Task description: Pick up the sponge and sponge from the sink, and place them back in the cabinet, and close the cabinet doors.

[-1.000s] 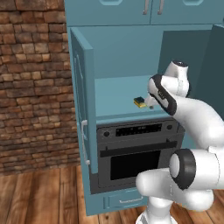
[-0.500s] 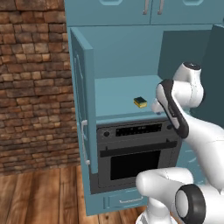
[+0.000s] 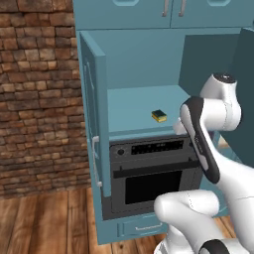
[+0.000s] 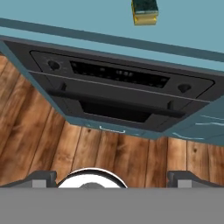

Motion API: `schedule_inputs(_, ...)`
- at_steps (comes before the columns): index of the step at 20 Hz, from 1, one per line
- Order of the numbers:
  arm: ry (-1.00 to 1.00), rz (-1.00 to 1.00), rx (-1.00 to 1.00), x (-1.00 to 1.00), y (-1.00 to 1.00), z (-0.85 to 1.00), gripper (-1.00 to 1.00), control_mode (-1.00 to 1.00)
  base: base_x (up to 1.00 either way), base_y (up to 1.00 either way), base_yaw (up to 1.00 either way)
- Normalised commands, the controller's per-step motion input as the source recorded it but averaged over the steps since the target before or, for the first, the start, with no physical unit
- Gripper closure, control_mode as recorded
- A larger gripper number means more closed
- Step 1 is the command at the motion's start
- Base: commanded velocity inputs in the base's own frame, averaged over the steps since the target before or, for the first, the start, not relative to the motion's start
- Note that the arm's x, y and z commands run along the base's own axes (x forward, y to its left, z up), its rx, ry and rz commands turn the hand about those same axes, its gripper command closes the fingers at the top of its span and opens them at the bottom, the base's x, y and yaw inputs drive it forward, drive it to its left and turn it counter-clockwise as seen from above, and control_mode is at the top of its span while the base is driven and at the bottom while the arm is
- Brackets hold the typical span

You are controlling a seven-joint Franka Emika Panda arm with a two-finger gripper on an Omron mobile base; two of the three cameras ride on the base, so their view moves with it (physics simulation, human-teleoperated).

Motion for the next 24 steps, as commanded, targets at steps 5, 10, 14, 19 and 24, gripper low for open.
schedule_inputs(5, 0.0, -0.06, 0.0, -0.52, 0.15, 0.19, -1.0, -1.0, 0.0, 0.0, 0.0)
schedule_inputs(10, 0.01, -0.06, 0.0, -0.41, 0.09, 0.12, -1.0, -1.0, 0.0, 0.0, 0.0)
schedule_inputs(14, 0.03, -0.06, 0.0, -0.28, 0.12, 0.13, -1.0, -1.0, 0.0, 0.0, 0.0)
schedule_inputs(19, 0.0, -0.04, 0.0, -0.24, 0.03, 0.06, -1.0, -1.0, 0.0, 0.0, 0.0)
schedule_inputs(24, 0.0, -0.01, 0.0, -0.2, 0.0, 0.02, -1.0, -1.0, 0.0, 0.0, 0.0)
